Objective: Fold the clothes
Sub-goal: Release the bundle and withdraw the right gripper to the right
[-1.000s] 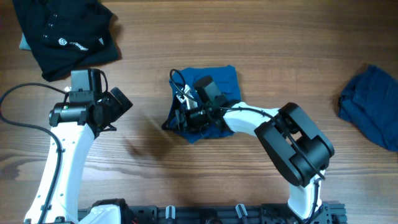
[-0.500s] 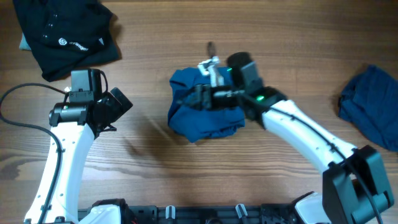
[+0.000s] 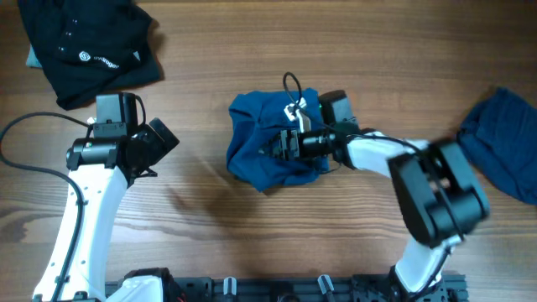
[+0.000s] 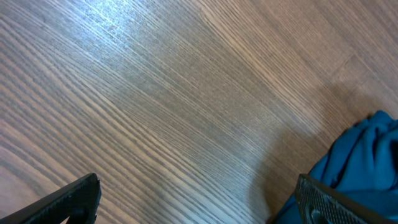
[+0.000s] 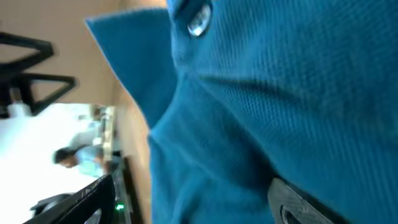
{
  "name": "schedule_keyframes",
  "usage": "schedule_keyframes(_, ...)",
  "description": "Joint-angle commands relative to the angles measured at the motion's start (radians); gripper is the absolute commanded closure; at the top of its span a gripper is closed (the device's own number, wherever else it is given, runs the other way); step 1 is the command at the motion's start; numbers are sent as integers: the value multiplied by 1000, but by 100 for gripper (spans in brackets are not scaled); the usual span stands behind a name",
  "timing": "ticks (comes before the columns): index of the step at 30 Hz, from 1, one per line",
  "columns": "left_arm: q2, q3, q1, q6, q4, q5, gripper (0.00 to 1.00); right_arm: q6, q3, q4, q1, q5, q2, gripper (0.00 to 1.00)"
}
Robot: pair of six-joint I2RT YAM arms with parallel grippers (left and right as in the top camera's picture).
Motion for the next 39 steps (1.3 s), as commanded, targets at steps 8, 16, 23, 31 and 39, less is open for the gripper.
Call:
schedule_keyframes(8, 8, -6, 5, -5, -8, 8, 0, 169, -8, 151, -5, -122, -12, 23)
schedule_keyframes(16, 8, -6, 5, -5, -8, 8, 0, 286, -8, 150, -6, 42, -361, 18)
schedule_keyframes(23, 8, -6, 5, -5, -8, 8, 0, 261, -6, 145, -60, 115, -381, 8)
schedule_keyframes(31, 8, -6, 5, -6, -8, 8, 0, 280, -5, 299, -124, 114, -109, 7)
schedule_keyframes(39, 8, -6, 5, -6, -8, 8, 0, 339, 34, 387, -129, 95, 134, 14)
